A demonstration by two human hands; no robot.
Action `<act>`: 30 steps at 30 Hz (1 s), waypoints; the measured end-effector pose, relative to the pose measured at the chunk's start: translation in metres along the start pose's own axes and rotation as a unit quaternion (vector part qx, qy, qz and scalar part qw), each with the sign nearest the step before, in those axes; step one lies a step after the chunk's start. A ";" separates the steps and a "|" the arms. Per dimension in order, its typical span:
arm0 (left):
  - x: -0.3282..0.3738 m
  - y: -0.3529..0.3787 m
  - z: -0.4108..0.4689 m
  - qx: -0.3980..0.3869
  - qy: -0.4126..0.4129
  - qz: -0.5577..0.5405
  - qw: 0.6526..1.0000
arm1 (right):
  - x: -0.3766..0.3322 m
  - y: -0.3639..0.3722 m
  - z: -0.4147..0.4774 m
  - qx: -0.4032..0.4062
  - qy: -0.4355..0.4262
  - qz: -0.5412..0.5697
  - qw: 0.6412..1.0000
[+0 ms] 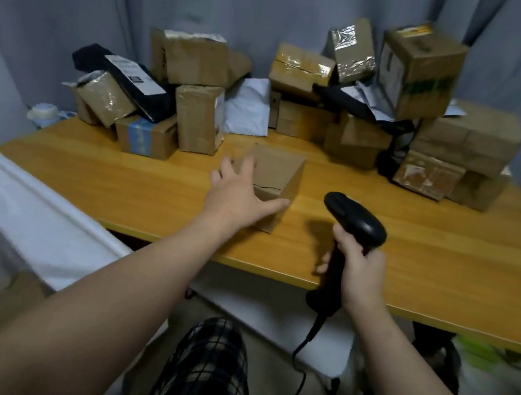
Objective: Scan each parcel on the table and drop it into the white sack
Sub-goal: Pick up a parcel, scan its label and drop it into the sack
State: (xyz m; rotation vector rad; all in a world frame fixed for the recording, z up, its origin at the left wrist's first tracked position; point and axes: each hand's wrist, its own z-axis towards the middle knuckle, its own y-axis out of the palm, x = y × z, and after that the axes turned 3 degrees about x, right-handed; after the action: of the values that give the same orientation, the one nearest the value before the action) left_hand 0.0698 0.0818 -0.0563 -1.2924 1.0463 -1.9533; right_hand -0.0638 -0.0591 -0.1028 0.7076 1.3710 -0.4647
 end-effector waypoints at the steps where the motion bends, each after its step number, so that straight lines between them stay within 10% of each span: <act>1: 0.000 0.001 0.002 0.005 0.000 -0.001 1.000 | 0.002 0.002 0.000 -0.004 -0.003 -0.006 1.000; 6: 0.006 -0.021 0.013 -0.087 -0.126 -0.296 0.943 | 0.004 0.003 0.000 -0.006 -0.001 0.008 1.000; 9: -0.001 -0.027 0.016 -0.118 -0.118 -0.203 0.965 | 0.005 0.005 0.001 -0.009 -0.002 -0.005 1.000; 13: -0.007 -0.021 0.011 0.061 0.027 -0.170 0.983 | 0.006 0.006 0.000 -0.007 0.003 -0.017 1.000; 18: 0.015 -0.016 -0.007 -0.016 0.095 -0.046 0.994 | 0.005 0.004 -0.002 -0.012 -0.010 -0.042 0.999; 30: 0.007 -0.035 0.000 0.088 0.044 -0.280 0.955 | 0.010 0.000 0.001 -0.025 -0.032 -0.049 0.998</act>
State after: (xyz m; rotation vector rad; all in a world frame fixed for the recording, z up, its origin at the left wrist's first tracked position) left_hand 0.0657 0.0950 -0.0230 -1.5248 0.5524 -2.4720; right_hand -0.0618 -0.0585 -0.1126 0.5813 1.3559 -0.5237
